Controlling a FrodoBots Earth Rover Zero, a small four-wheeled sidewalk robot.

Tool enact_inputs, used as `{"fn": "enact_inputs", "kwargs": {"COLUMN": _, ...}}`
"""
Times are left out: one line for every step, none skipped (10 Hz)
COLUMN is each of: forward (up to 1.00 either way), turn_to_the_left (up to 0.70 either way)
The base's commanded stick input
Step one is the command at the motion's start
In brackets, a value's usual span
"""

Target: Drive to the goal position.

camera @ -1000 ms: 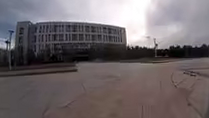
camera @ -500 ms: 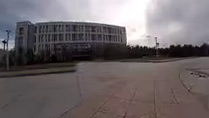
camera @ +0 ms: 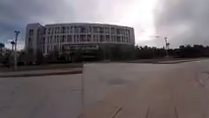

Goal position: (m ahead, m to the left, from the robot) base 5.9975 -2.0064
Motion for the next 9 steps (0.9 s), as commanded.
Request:
{"fn": "enact_inputs", "kwargs": {"forward": 0.70, "turn_to_the_left": 0.00}}
{"fn": "enact_inputs", "kwargs": {"forward": 0.70, "turn_to_the_left": 0.00}}
{"fn": "enact_inputs", "kwargs": {"forward": 0.70, "turn_to_the_left": 0.00}}
{"fn": "enact_inputs", "kwargs": {"forward": 0.70, "turn_to_the_left": 0.00}}
{"fn": "enact_inputs", "kwargs": {"forward": 0.70, "turn_to_the_left": -0.02}}
{"fn": "enact_inputs", "kwargs": {"forward": 0.70, "turn_to_the_left": -0.14}}
{"fn": "enact_inputs", "kwargs": {"forward": 0.70, "turn_to_the_left": -0.22}}
{"fn": "enact_inputs", "kwargs": {"forward": 0.70, "turn_to_the_left": 0.00}}
{"fn": "enact_inputs", "kwargs": {"forward": 0.70, "turn_to_the_left": 0.00}}
